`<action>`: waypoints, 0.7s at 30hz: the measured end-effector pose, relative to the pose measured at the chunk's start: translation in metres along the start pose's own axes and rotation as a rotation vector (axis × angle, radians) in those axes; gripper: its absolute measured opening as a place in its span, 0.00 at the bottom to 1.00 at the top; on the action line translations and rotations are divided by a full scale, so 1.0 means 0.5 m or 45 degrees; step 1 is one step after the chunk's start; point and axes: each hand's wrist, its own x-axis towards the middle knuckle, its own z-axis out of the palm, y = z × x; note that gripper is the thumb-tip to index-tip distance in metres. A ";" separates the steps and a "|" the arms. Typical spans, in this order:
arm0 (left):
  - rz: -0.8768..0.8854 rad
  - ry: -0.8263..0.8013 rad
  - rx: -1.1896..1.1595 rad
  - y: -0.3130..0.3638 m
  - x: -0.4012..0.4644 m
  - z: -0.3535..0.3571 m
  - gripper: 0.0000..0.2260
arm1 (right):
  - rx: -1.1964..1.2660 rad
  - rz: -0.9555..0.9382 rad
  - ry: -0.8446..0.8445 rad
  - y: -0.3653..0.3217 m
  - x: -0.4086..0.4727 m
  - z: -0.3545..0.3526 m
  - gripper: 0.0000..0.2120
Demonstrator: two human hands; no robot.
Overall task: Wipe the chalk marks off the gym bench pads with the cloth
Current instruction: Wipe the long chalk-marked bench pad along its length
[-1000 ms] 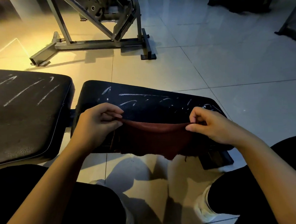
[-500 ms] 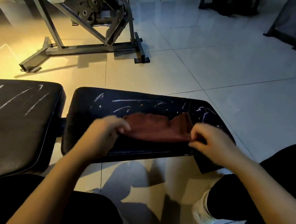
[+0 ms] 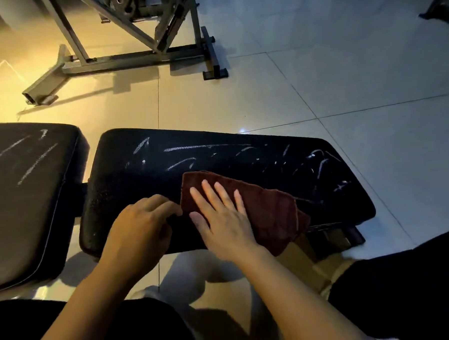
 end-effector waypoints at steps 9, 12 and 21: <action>0.050 0.065 0.173 0.028 0.053 0.076 0.18 | -0.009 0.809 0.101 0.256 0.033 -0.035 0.28; 0.023 0.074 0.231 0.026 0.067 0.097 0.18 | 0.063 1.001 0.168 0.289 0.014 -0.041 0.28; 0.098 0.275 0.254 0.025 0.059 0.105 0.20 | -0.006 0.149 0.026 0.046 0.027 -0.012 0.30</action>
